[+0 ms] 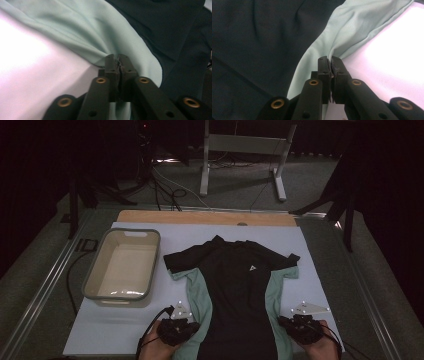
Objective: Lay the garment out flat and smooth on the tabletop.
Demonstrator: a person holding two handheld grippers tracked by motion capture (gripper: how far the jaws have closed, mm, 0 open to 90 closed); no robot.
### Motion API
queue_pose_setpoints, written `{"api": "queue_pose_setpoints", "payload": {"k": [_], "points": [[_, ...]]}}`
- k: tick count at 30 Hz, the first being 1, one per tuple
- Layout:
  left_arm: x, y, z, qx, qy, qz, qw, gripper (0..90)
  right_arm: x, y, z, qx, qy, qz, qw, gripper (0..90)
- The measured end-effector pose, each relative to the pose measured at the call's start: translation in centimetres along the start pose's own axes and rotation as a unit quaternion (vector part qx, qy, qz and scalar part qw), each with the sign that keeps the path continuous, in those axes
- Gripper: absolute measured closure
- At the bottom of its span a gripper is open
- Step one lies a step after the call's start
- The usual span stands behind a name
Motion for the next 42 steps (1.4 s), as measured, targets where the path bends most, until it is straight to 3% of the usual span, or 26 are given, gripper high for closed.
{"api": "queue_pose_setpoints", "payload": {"k": [8,12,17,21,28,32,33,34,36,38,42], "points": [[-1.9,2.2,-0.7,-0.032,-0.019,0.037,0.9987,90.0,0.1,0.7,-0.3,-0.012,0.002,-0.001,0.9999,87.9],[-2.8,2.9,-1.6,-0.050,-0.020,0.037,0.9979,90.0,0.1,1.1,-0.4,-0.019,0.003,0.004,0.9998,87.9],[-2.9,2.3,-2.3,-0.051,-0.011,0.026,0.9983,90.0,0.0,1.6,-0.7,-0.031,0.007,0.005,0.9995,88.1],[-2.6,1.5,-2.2,-0.044,-0.008,0.019,0.9988,90.0,-0.1,1.3,-1.3,-0.041,0.014,-0.011,0.9990,88.3],[-2.8,0.5,-1.9,-0.029,-0.006,0.015,0.9995,90.0,-1.1,-0.1,-2.2,-0.023,0.014,-0.024,0.9994,88.6],[-3.2,0.5,-1.7,-0.032,-0.020,0.009,0.9992,89.5,-1.4,-0.1,-2.4,-0.024,0.014,-0.025,0.9993,88.5],[-3.3,0.6,-1.4,-0.033,-0.038,0.002,0.9987,86.9,-1.5,-0.1,-2.4,-0.022,0.011,-0.021,0.9995,87.4],[-3.4,0.6,-1.2,-0.035,-0.050,-0.001,0.9982,77.6,-1.6,0.0,-2.3,-0.018,0.007,-0.015,0.9997,83.0],[-3.4,0.7,-0.6,-0.035,-0.067,-0.001,0.9971,66.4,-1.6,0.0,-2.0,-0.013,0.000,-0.011,0.9999,70.6],[-3.1,0.8,-0.1,-0.041,-0.074,-0.007,0.9963,54.8,-1.5,0.1,-1.5,-0.003,-0.007,-0.005,1.0000,60.4],[-2.0,0.9,0.4,-0.045,-0.068,-0.008,0.9967,47.8,-1.2,0.2,-0.9,0.003,-0.012,-0.002,0.9999,58.4]]}}
Point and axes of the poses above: each handheld gripper's, and its own axes: x roughly forward along the jaws, z roughly out of its top, y roughly to its left, the point moved 7 cm from there along x, roughly forward along the jaws, and after that the axes turned 12 degrees about x, right-handed, at the moved point
